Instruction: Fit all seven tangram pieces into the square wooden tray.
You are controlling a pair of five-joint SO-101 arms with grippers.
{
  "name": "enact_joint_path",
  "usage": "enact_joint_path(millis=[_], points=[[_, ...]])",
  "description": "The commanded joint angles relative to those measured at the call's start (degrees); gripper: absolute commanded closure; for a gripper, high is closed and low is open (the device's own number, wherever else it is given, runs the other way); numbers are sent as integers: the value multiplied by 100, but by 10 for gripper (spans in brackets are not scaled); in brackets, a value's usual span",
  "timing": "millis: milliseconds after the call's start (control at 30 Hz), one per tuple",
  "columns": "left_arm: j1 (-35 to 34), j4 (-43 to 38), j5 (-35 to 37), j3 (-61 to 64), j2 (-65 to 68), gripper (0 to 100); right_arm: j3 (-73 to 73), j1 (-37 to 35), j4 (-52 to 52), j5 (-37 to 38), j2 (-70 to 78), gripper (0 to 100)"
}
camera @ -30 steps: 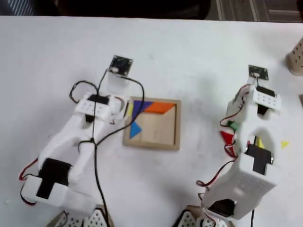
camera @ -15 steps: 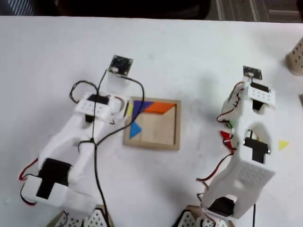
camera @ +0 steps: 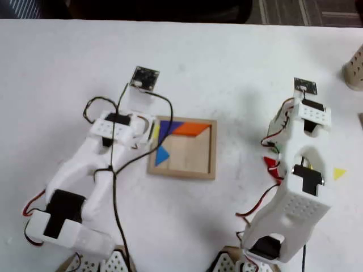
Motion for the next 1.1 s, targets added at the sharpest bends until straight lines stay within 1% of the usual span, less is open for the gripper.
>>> enact_joint_path(millis=[0, 133, 333, 500, 600, 767, 867, 1000, 1067], points=[[-75, -88, 44, -290, -31, 816, -589, -48, 558, -35, -66, 899], [-75, -88, 44, -299, -31, 816, -1477, -48, 1499, -18, -66, 899], [-233, -105, 44, -325, -31, 816, -2629, -110, 2598, 0, -66, 899], [-330, -88, 79, -431, -13, 816, -3095, -505, 3336, 9, -66, 899], [-418, -114, 79, -457, -4, 816, -2989, -857, 3371, 9, -198, 900], [-479, -123, 88, -457, -4, 816, -2338, -1578, 3354, -18, -760, 900], [-505, -123, 88, -457, -13, 816, -1793, -2176, 3169, -26, -1095, 900], [-752, -114, 88, -571, -4, 816, -985, -3029, 2686, 26, -1288, 900], [-971, -123, 88, -651, 4, 816, -659, -3424, 2510, 334, -1288, 900]])
